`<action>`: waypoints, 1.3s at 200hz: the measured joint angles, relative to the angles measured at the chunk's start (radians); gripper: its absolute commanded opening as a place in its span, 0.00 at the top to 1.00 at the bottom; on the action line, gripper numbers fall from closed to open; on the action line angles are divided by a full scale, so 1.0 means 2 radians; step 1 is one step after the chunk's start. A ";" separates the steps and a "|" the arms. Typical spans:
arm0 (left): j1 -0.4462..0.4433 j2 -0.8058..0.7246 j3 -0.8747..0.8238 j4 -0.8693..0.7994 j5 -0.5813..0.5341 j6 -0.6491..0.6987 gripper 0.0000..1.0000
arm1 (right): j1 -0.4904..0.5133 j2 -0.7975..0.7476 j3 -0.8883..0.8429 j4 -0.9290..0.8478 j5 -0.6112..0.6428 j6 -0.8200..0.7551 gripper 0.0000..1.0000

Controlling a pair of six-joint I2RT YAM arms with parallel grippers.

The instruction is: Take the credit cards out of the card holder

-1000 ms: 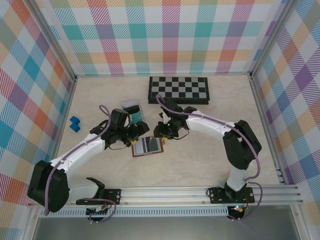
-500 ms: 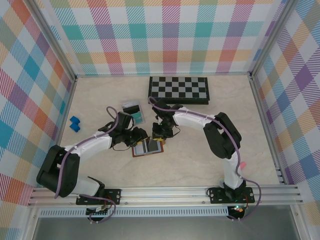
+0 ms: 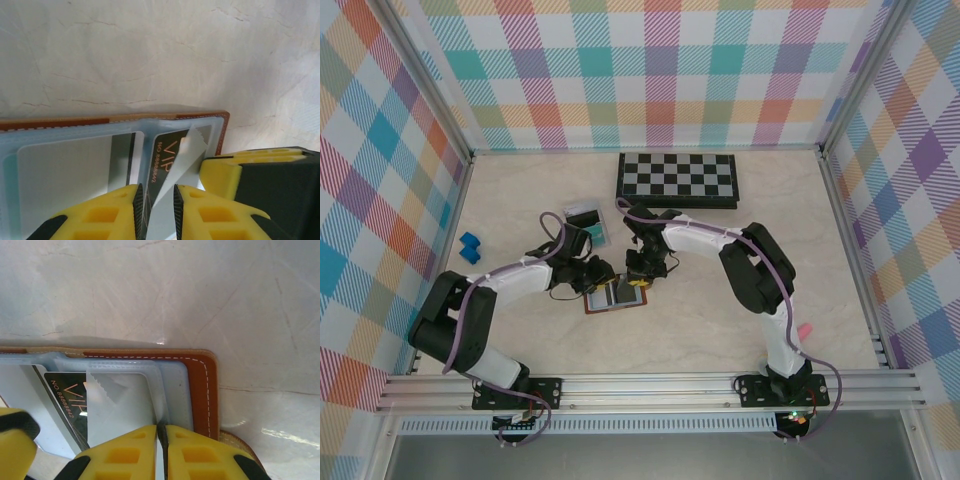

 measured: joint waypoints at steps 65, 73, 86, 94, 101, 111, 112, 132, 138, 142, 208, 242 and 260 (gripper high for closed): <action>0.006 0.032 0.004 0.013 0.018 0.002 0.73 | 0.000 0.003 0.003 -0.004 0.000 0.000 0.87; 0.008 0.035 0.005 0.019 0.023 0.002 0.73 | 0.000 0.003 0.003 -0.004 0.000 0.000 0.87; 0.009 0.039 0.005 0.027 0.031 0.002 0.73 | 0.000 0.003 0.003 -0.005 0.000 0.000 0.87; 0.010 0.040 0.005 0.030 0.034 0.002 0.73 | 0.000 0.003 0.003 -0.005 0.000 0.000 0.87; 0.011 0.041 0.005 0.032 0.037 0.002 0.73 | 0.000 0.003 0.003 -0.005 -0.001 0.000 0.87; 0.013 0.042 0.005 0.036 0.040 0.002 0.74 | 0.000 0.003 0.003 -0.005 -0.001 0.000 0.87; 0.013 0.042 0.005 0.036 0.040 0.002 0.74 | 0.000 0.003 0.003 -0.005 -0.001 0.000 0.87; 0.014 0.045 0.005 0.041 0.045 0.002 0.75 | -0.001 0.004 0.003 -0.004 -0.002 0.000 0.87; 0.014 0.046 0.004 0.043 0.048 0.002 0.75 | -0.001 0.004 0.003 -0.004 -0.003 0.000 0.87; 0.014 0.047 0.004 0.046 0.050 0.002 0.75 | -0.001 0.004 0.003 -0.004 -0.004 0.000 0.87; 0.026 0.051 -0.023 0.101 0.082 0.002 0.76 | -0.001 0.004 0.003 -0.004 -0.007 0.000 0.87; 0.029 0.052 -0.030 0.119 0.094 0.003 0.83 | -0.001 0.004 0.003 -0.004 -0.010 -0.001 0.87; 0.030 0.052 -0.031 0.120 0.095 0.004 0.85 | -0.001 0.004 0.003 -0.004 -0.010 -0.001 0.87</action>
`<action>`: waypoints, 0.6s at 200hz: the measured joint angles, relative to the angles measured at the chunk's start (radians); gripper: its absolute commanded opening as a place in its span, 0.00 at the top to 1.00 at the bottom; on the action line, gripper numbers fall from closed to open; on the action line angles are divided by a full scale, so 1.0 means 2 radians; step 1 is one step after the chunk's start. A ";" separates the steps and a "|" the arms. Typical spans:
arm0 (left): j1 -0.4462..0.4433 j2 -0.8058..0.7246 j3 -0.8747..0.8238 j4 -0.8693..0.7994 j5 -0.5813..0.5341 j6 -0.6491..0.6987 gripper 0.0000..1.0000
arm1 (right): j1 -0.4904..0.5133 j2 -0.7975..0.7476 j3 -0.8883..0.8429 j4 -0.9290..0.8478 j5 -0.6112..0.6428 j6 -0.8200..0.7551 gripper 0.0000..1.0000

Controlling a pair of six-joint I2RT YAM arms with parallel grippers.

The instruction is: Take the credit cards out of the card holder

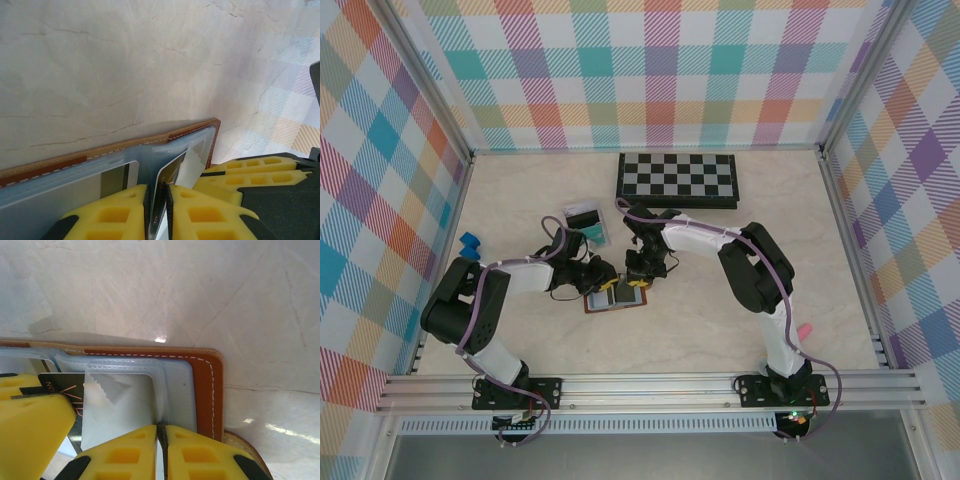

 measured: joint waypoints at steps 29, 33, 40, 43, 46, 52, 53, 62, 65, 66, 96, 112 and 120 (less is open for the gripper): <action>0.002 -0.001 -0.001 -0.004 -0.002 0.011 0.89 | 0.000 0.000 -0.001 0.001 0.000 0.000 0.87; 0.002 -0.002 -0.001 -0.006 -0.003 0.013 0.89 | 0.000 0.000 -0.001 0.001 0.000 0.000 0.87; 0.002 -0.006 -0.001 -0.010 -0.005 0.017 0.90 | 0.000 0.000 -0.001 0.002 0.000 0.000 0.87; 0.002 -0.007 -0.001 -0.013 -0.006 0.020 0.90 | 0.000 0.000 -0.001 0.002 0.000 0.000 0.87; 0.002 -0.009 -0.001 -0.016 -0.008 0.022 0.90 | 0.000 0.000 -0.001 0.002 0.000 0.000 0.87; 0.003 -0.015 -0.001 -0.023 -0.011 0.027 0.91 | 0.000 0.000 -0.002 0.002 0.000 0.000 0.87; 0.003 -0.016 -0.001 -0.023 -0.012 0.027 0.91 | 0.000 0.000 -0.002 0.002 0.000 0.000 0.87; 0.003 -0.025 -0.001 -0.033 -0.016 0.034 0.92 | 0.000 0.000 -0.003 0.002 0.000 0.000 0.87; 0.004 -0.028 -0.001 -0.037 -0.017 0.036 0.93 | 0.000 0.000 -0.003 0.003 0.000 0.000 0.87; 0.004 -0.029 -0.001 -0.038 -0.018 0.036 0.93 | 0.000 0.000 -0.003 0.003 0.000 0.000 0.87; 0.008 -0.049 -0.001 -0.057 -0.027 0.048 0.96 | 0.000 -0.001 -0.009 0.009 -0.001 0.000 0.87; 0.009 -0.051 -0.001 -0.063 -0.031 0.052 0.97 | 0.000 -0.004 -0.013 0.014 -0.002 0.000 0.88; 0.010 -0.054 -0.001 -0.069 -0.034 0.053 0.98 | 0.000 -0.004 -0.014 0.016 -0.002 0.000 0.87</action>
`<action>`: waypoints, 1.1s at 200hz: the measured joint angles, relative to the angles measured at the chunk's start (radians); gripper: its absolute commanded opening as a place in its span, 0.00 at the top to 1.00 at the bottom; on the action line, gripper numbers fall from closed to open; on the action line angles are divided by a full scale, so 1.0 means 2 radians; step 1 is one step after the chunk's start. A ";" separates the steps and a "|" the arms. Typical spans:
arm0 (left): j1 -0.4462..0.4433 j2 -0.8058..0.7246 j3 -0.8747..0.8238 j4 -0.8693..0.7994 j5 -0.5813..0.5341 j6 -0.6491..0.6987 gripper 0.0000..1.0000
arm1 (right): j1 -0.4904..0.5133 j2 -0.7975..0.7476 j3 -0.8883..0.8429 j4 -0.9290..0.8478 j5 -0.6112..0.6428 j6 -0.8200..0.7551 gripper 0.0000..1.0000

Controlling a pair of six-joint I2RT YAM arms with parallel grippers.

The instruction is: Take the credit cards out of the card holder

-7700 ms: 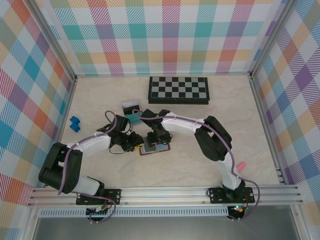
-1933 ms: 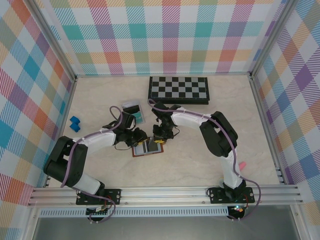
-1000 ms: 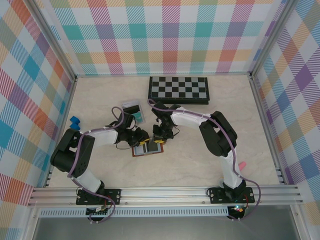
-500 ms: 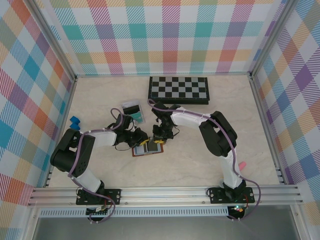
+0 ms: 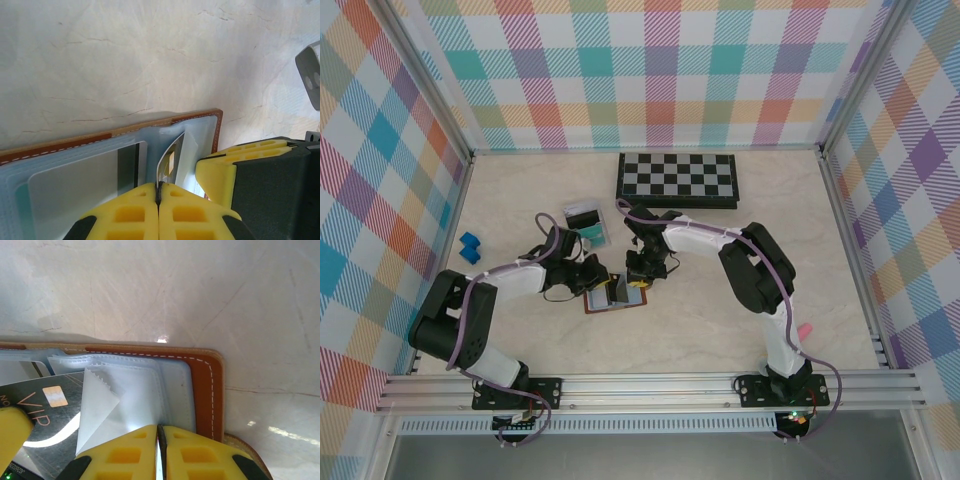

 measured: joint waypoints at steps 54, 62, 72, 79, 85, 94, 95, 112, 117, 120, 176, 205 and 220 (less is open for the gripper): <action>0.003 -0.035 0.027 -0.090 -0.039 0.030 1.00 | -0.003 -0.015 -0.013 0.031 -0.013 0.001 0.79; 0.004 -0.043 0.036 -0.110 -0.048 0.038 1.00 | -0.003 -0.024 -0.018 0.040 -0.015 0.001 0.78; 0.005 -0.055 0.046 -0.134 -0.059 0.046 1.00 | -0.005 -0.039 -0.027 0.055 -0.019 0.001 0.76; 0.006 -0.064 0.054 -0.154 -0.067 0.053 1.00 | -0.006 -0.054 -0.037 0.068 -0.024 0.002 0.74; 0.007 -0.071 0.060 -0.168 -0.073 0.058 1.00 | -0.007 -0.067 -0.046 0.080 -0.028 0.003 0.73; 0.009 -0.083 0.072 -0.190 -0.082 0.066 1.00 | -0.011 -0.090 -0.062 0.100 -0.037 0.004 0.71; 0.009 -0.084 0.073 -0.192 -0.083 0.066 1.00 | -0.011 -0.092 -0.063 0.102 -0.038 0.004 0.70; 0.010 -0.104 0.094 -0.224 -0.093 0.080 1.00 | -0.017 -0.132 -0.089 0.134 -0.053 0.002 0.64; 0.010 -0.110 0.100 -0.231 -0.093 0.084 1.00 | -0.020 -0.143 -0.096 0.144 -0.057 0.002 0.61; 0.010 -0.114 0.103 -0.235 -0.094 0.087 1.00 | -0.020 -0.150 -0.099 0.149 -0.059 0.002 0.59; 0.010 -0.156 0.139 -0.234 -0.033 0.083 1.00 | -0.047 -0.198 -0.139 0.246 -0.150 0.018 0.42; 0.013 -0.153 0.148 -0.201 0.031 0.060 1.00 | -0.058 -0.198 -0.147 0.303 -0.215 0.055 0.39; 0.017 -0.152 0.153 -0.179 0.060 0.044 1.00 | -0.061 -0.198 -0.143 0.316 -0.232 0.063 0.39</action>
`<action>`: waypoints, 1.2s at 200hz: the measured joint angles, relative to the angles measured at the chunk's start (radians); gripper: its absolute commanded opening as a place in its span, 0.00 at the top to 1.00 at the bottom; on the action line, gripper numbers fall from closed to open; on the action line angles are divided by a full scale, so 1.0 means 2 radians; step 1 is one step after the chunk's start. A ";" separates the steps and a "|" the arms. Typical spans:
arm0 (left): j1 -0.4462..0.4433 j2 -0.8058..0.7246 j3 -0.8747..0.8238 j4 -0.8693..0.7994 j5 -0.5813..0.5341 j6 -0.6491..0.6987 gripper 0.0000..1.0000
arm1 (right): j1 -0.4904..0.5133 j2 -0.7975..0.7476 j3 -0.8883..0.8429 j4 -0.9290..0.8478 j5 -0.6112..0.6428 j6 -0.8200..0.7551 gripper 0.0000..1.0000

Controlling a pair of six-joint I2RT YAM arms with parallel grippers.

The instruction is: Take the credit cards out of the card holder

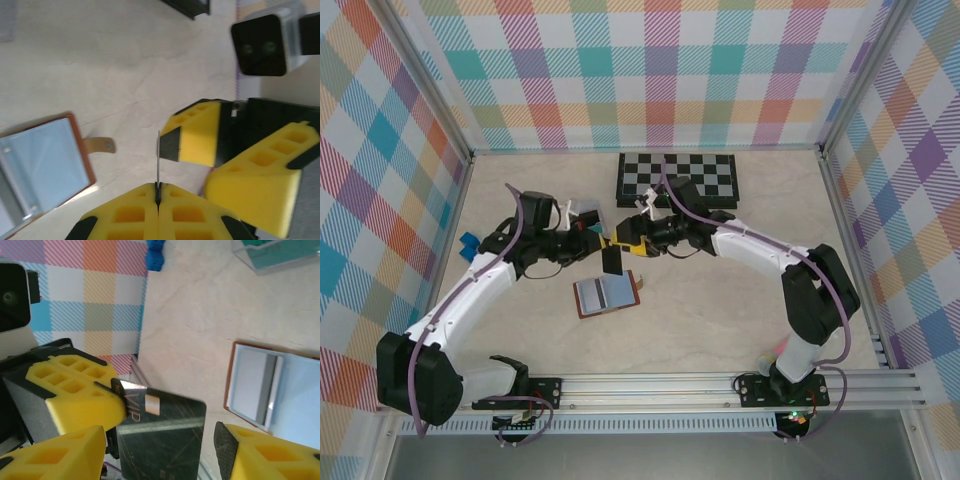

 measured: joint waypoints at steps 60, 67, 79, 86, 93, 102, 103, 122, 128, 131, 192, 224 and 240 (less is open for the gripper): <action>0.022 0.003 0.006 0.068 0.062 -0.045 1.00 | -0.005 -0.002 -0.008 0.082 -0.056 0.059 0.51; 0.023 0.006 0.007 0.071 0.067 -0.047 1.00 | -0.005 -0.002 -0.008 0.086 -0.059 0.062 0.53; 0.026 0.008 0.008 0.075 0.073 -0.048 1.00 | -0.006 -0.005 -0.009 0.094 -0.063 0.069 0.57; 0.029 0.009 0.008 0.075 0.076 -0.049 1.00 | -0.006 -0.008 -0.011 0.097 -0.064 0.072 0.58; 0.032 0.009 0.008 0.076 0.080 -0.049 1.00 | -0.007 -0.011 -0.014 0.101 -0.065 0.075 0.60; 0.037 0.009 0.008 0.078 0.085 -0.050 1.00 | -0.008 -0.014 -0.019 0.109 -0.066 0.081 0.62; 0.037 0.009 0.008 0.078 0.085 -0.050 1.00 | -0.009 -0.015 -0.019 0.111 -0.067 0.081 0.62; 0.046 0.009 0.008 0.081 0.092 -0.054 1.00 | -0.012 -0.020 -0.033 0.127 -0.068 0.095 0.67; 0.049 0.009 0.008 0.084 0.094 -0.056 1.00 | -0.014 -0.021 -0.037 0.131 -0.069 0.099 0.70; 0.051 0.009 0.008 0.086 0.094 -0.057 1.00 | -0.015 -0.022 -0.039 0.133 -0.069 0.100 0.71; 0.057 0.008 -0.018 0.134 0.103 -0.097 0.80 | -0.019 -0.025 -0.046 0.172 -0.078 0.134 0.90; 0.056 0.008 -0.034 0.162 0.113 -0.119 0.79 | -0.019 -0.025 -0.046 0.186 -0.078 0.147 0.90; 0.054 0.008 -0.037 0.174 0.116 -0.126 0.80 | -0.019 -0.025 -0.046 0.190 -0.078 0.152 0.90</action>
